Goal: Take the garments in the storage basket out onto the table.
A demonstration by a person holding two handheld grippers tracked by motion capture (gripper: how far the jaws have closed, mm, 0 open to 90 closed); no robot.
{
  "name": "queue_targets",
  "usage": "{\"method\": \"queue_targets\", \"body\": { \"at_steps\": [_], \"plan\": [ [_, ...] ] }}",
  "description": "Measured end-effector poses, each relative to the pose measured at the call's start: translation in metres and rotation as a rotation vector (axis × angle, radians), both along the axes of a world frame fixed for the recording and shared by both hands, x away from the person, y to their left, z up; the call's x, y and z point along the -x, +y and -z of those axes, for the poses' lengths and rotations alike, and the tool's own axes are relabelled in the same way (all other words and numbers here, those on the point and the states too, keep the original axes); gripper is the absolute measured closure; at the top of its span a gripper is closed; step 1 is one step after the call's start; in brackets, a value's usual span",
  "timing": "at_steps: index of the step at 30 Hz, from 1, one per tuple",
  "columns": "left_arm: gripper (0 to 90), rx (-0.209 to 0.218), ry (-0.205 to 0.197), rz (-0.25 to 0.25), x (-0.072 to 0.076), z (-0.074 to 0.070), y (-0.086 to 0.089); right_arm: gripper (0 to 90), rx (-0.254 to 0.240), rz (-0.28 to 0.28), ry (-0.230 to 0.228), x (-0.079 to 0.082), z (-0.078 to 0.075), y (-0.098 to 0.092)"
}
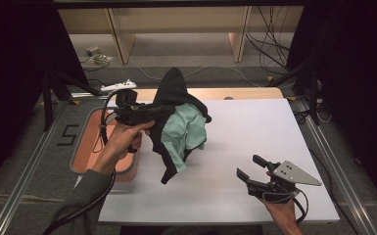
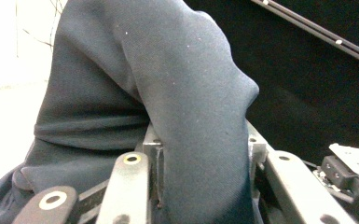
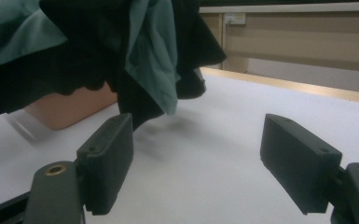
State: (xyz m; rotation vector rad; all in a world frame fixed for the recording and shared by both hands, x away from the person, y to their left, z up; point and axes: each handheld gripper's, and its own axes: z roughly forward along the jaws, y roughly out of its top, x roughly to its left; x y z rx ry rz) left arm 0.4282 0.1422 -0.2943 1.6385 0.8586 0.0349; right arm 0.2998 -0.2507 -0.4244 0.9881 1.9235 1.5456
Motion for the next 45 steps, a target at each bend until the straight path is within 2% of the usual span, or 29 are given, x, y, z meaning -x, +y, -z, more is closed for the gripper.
{"method": "queue_targets", "body": {
  "at_steps": [6,14,22,38,45],
  "plan": [
    [64.4,-0.007,0.016,-0.016,-0.008,0.007,-0.008,26.4,-0.007,0.001,0.005,0.0,0.0,0.0],
    [64.3,-0.036,0.02,-0.058,-0.016,0.015,-0.01,26.4,-0.01,0.003,0.007,-0.001,0.0,0.0],
    [64.2,-0.034,0.033,-0.094,-0.023,0.023,-0.011,26.4,-0.01,0.002,0.006,-0.001,0.0,0.0],
    [64.1,-0.042,0.055,-0.099,-0.032,0.033,-0.028,26.4,-0.013,0.004,0.007,-0.001,0.0,-0.001],
    [63.7,-0.057,0.075,-0.105,-0.036,0.044,-0.038,26.4,-0.014,0.005,0.012,-0.002,0.001,-0.001]
  ]
}}
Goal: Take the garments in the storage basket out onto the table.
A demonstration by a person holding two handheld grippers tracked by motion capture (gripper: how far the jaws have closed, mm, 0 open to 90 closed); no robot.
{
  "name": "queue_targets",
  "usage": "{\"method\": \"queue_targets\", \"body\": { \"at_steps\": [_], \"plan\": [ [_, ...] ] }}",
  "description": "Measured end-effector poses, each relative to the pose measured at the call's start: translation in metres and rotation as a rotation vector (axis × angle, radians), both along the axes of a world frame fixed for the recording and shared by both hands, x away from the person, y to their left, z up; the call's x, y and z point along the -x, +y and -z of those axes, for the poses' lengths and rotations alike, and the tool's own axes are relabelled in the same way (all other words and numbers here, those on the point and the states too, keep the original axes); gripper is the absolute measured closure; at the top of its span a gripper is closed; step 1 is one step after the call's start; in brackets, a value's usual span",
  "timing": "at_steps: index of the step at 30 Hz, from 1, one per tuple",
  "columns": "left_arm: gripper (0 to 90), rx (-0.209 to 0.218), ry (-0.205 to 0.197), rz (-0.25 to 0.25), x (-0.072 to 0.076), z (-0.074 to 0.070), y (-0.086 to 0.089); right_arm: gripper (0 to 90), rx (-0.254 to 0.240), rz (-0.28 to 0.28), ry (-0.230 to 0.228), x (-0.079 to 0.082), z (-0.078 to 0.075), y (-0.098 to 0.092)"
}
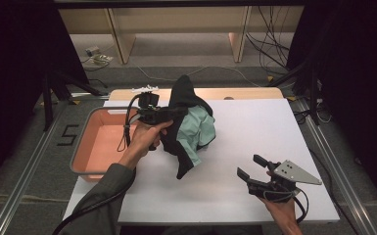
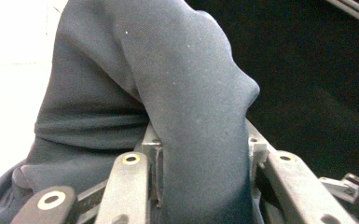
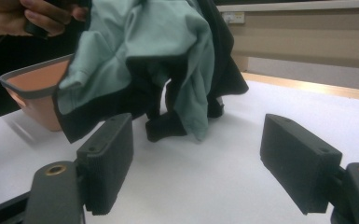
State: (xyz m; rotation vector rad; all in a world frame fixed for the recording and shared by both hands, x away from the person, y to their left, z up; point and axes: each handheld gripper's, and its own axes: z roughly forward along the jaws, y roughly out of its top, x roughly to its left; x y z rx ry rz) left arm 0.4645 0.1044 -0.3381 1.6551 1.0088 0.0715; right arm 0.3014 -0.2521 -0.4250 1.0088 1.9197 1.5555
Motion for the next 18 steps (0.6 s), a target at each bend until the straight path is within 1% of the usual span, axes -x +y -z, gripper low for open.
{"method": "queue_targets", "body": {
  "at_steps": [3,7,11,18],
  "plan": [
    [63.4,-0.006,0.013,0.002,-0.003,0.005,-0.005,26.4,-0.005,-0.002,0.002,0.001,0.0,0.0],
    [63.3,-0.022,0.037,0.004,-0.007,0.014,-0.013,26.4,0.003,-0.002,-0.002,0.0,0.0,0.0],
    [63.0,-0.027,0.048,0.005,-0.009,0.021,-0.02,26.4,-0.003,-0.002,-0.001,0.001,0.0,0.0],
    [62.1,-0.063,0.064,0.021,-0.01,0.03,-0.031,26.4,-0.005,-0.003,-0.002,0.001,0.0,0.0]
  ]
}}
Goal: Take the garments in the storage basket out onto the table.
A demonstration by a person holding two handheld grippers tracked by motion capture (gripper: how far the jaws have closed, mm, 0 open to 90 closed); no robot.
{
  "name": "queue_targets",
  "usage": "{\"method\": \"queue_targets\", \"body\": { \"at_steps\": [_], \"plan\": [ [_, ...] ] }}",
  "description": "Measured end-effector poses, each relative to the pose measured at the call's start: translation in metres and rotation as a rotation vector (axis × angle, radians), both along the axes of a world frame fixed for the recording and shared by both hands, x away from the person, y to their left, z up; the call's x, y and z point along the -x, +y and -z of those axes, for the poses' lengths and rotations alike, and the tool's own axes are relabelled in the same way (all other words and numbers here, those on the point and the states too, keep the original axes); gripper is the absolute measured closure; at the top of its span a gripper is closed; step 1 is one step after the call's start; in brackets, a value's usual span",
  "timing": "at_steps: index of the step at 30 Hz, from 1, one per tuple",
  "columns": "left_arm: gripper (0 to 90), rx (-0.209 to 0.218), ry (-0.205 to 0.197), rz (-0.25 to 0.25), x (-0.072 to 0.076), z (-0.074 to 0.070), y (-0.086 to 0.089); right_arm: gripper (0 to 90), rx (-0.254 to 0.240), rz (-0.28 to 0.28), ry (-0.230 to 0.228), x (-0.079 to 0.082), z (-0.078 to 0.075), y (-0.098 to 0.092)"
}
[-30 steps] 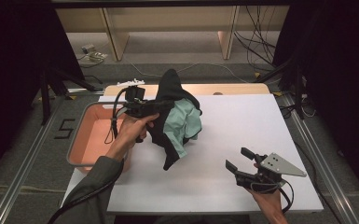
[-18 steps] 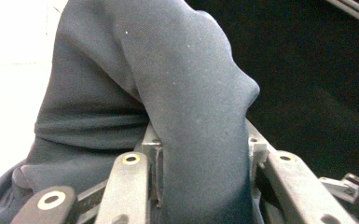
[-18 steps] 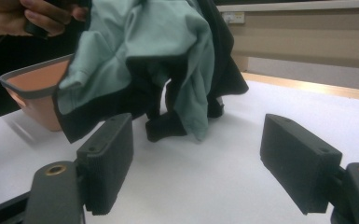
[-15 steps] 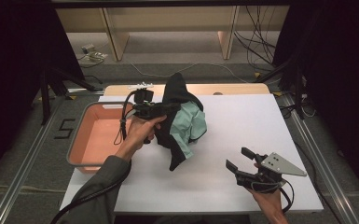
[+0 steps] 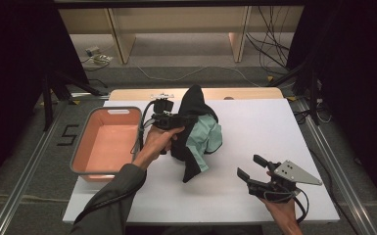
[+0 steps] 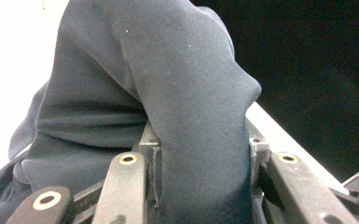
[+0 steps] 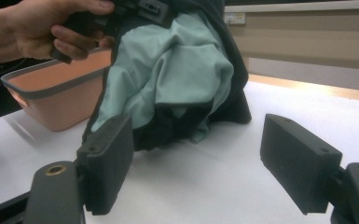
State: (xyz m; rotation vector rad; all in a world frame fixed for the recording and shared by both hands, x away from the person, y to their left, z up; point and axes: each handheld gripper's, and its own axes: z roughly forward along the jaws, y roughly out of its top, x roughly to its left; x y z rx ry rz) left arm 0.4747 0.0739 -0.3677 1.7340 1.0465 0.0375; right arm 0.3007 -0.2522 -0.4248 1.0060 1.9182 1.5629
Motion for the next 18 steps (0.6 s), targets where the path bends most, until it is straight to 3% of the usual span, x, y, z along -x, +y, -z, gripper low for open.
{"method": "queue_targets", "body": {
  "at_steps": [18],
  "plan": [
    [58.5,-0.053,0.037,0.036,-0.002,0.016,-0.019,26.4,0.0,-0.001,0.003,0.0,0.0,0.0]
  ]
}}
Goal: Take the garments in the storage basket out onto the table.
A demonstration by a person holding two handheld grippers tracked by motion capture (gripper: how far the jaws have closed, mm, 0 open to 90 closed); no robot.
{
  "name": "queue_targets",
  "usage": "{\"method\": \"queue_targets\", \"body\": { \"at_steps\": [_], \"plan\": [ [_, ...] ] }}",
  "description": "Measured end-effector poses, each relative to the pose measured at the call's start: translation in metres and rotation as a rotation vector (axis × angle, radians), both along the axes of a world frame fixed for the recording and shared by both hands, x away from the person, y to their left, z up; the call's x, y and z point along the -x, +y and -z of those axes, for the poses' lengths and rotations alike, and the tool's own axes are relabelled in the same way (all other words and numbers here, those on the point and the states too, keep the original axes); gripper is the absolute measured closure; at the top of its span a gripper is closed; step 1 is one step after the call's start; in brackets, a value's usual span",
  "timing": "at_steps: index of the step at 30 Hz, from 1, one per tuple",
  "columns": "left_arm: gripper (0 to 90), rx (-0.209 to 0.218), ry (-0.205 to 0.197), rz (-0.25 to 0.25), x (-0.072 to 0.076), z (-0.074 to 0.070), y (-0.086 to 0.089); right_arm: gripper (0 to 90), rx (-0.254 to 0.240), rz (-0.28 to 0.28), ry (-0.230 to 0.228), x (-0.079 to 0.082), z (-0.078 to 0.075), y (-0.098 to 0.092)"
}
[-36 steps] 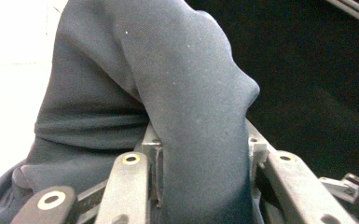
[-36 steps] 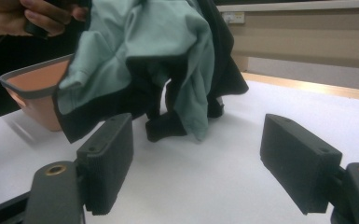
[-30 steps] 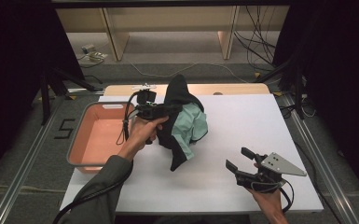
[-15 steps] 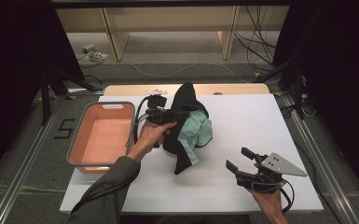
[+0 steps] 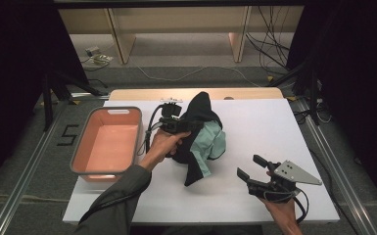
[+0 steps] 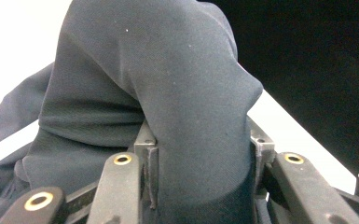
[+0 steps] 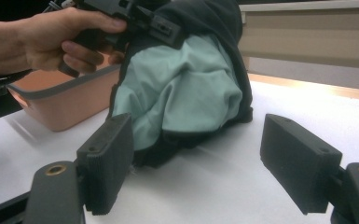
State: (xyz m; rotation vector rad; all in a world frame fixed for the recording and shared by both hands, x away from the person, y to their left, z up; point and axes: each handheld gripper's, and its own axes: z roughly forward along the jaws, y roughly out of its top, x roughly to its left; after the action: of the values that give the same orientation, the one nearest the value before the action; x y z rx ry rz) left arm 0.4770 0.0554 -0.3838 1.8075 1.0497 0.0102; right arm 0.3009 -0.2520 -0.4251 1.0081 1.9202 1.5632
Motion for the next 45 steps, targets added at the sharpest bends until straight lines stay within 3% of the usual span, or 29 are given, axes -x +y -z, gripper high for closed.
{"method": "queue_targets", "body": {
  "at_steps": [6,13,17,23,31,45],
  "plan": [
    [50.9,-0.024,0.03,0.008,-0.002,0.009,-0.009,26.4,-0.002,0.0,0.001,0.0,0.0,0.0],
    [25.7,-0.088,0.058,0.05,-0.004,0.017,-0.018,26.4,-0.002,0.0,-0.001,0.0,0.0,0.0],
    [17.0,-0.115,0.04,0.057,-0.002,0.013,-0.019,26.4,-0.001,0.001,0.0,0.0,0.0,0.0],
    [14.9,-0.137,-0.018,0.071,0.005,-0.005,-0.017,26.4,0.001,0.0,0.001,0.0,0.0,0.0],
    [15.0,-0.07,-0.085,0.079,0.016,-0.014,-0.002,26.4,0.002,0.0,-0.002,0.0,0.0,0.0],
    [15.0,0.03,-0.23,0.078,0.043,-0.011,0.032,26.3,-0.004,-0.002,0.002,-0.001,0.001,0.0]
  ]
}}
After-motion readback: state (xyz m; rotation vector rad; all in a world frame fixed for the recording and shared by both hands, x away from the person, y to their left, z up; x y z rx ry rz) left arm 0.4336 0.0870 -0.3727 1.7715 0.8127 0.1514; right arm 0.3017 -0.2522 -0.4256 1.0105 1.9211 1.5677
